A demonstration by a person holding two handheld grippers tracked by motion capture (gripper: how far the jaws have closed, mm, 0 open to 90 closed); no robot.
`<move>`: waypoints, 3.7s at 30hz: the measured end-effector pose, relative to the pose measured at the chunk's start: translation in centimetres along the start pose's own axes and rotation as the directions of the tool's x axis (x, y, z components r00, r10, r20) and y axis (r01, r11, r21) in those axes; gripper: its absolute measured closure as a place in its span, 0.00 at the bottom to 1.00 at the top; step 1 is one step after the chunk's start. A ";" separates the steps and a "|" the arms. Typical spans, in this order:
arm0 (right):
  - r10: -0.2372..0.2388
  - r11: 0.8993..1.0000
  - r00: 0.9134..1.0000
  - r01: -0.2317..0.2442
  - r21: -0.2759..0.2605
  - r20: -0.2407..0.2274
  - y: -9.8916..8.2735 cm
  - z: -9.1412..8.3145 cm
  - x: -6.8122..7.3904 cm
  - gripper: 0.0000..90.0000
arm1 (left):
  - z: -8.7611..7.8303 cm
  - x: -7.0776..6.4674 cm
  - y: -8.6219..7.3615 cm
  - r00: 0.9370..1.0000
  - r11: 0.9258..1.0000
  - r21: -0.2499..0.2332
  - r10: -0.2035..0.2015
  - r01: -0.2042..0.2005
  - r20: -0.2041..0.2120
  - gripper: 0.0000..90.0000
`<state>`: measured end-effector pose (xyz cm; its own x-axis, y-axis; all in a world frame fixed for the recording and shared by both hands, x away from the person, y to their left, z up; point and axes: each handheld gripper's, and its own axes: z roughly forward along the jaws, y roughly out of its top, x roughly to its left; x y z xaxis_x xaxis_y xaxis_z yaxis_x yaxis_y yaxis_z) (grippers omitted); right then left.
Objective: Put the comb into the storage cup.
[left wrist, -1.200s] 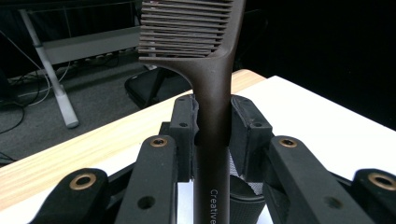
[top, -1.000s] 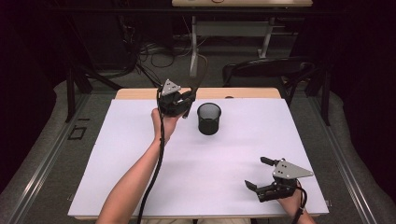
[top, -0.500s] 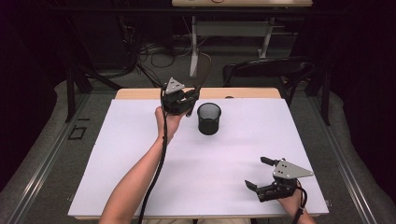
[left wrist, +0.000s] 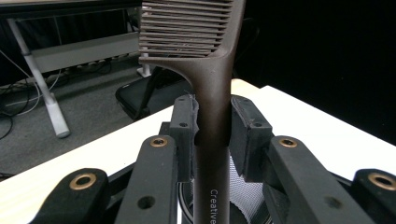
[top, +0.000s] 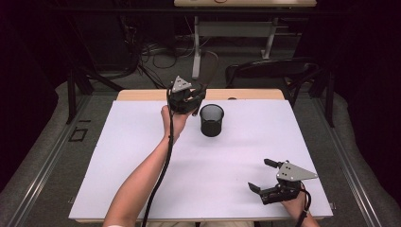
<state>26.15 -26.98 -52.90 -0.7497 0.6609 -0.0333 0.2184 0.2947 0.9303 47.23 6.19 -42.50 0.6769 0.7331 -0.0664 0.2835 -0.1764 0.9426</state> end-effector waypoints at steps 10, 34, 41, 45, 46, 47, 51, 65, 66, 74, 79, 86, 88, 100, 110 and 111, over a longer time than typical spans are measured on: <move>0.007 1.000 1.000 -0.007 0.003 -0.004 0.0 0.0 -0.1 0.00 | 0.7 -0.3 0.2 1.000 1.000 -0.007 0.011 -0.011 0.005 0.80; 0.004 1.000 1.000 -0.004 0.009 -0.007 0.0 0.0 0.0 0.00 | 2.7 -0.7 -0.3 1.000 0.997 -0.069 -0.016 0.017 0.018 0.80; 0.004 1.000 1.000 -0.004 0.009 -0.007 0.0 0.0 0.0 0.00 | 3.2 -0.6 -0.6 0.999 0.996 -0.088 -0.026 0.028 0.023 0.80; 0.004 1.000 1.000 -0.004 0.011 -0.007 0.0 0.0 0.0 0.00 | 3.4 -0.5 -0.8 0.999 0.996 -0.088 -0.030 0.032 0.025 0.80; 0.005 1.000 1.000 -0.005 0.011 -0.006 0.0 0.0 0.0 0.00 | 3.5 -0.5 -0.9 0.999 0.996 -0.089 -0.029 0.031 0.024 0.80; 0.005 1.000 1.000 -0.005 0.010 -0.006 0.0 0.0 0.0 0.00 | 3.5 -0.5 -0.9 0.999 0.996 -0.088 -0.029 0.031 0.020 0.80; 0.003 1.000 1.000 -0.003 0.010 -0.006 0.0 0.0 0.0 0.00 | 3.8 -0.5 -1.1 0.999 0.995 -0.095 -0.028 0.031 0.027 0.80; 0.001 1.000 1.000 -0.001 0.011 -0.007 0.0 0.0 0.0 0.00 | 5.0 -0.8 -2.0 0.999 0.995 -0.101 -0.016 0.020 0.045 0.80; 0.001 1.000 1.000 -0.001 0.011 -0.007 0.0 0.0 0.0 0.00 | 5.0 -0.8 -2.0 0.999 0.995 -0.100 -0.014 0.019 0.045 0.80; 0.002 1.000 1.000 -0.001 0.013 -0.007 0.0 0.0 0.0 0.00 | 5.3 -0.9 -2.3 0.999 0.995 -0.097 -0.005 0.009 0.043 0.80; 0.001 1.000 1.000 -0.001 0.013 -0.007 0.0 0.0 0.0 0.00 | 5.4 -0.9 -2.7 0.999 0.996 -0.090 0.002 0.002 0.039 0.80; -0.001 1.000 1.000 0.001 0.013 -0.006 0.0 0.0 0.0 0.00 | 5.7 -1.0 -3.1 0.999 0.996 -0.089 0.001 0.002 0.041 0.80; 0.000 1.000 1.000 0.000 0.014 -0.007 0.0 0.0 0.0 0.00 | 5.8 -1.0 -3.2 0.999 0.996 -0.089 0.001 0.002 0.037 0.80; 0.000 1.000 1.000 0.000 0.014 -0.008 0.0 0.0 0.0 0.00 | 6.0 -1.0 -3.8 0.999 0.997 -0.073 -0.001 0.004 0.042 0.80; 0.002 1.000 1.000 -0.002 0.013 -0.009 0.0 0.0 0.0 0.00 | 6.2 -1.1 -3.9 0.999 0.997 -0.075 0.003 0.000 0.042 0.80; 0.000 1.000 1.000 0.000 0.013 -0.008 0.0 0.0 0.0 0.00 | 6.2 -1.1 -3.9 0.999 0.997 -0.076 0.003 0.001 0.045 0.80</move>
<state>26.17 -27.00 -52.91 -0.7548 0.6552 -0.0305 0.2265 0.3039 0.9254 49.59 2.01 -48.18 0.7074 0.7024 -0.0786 0.2314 -0.1251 0.9648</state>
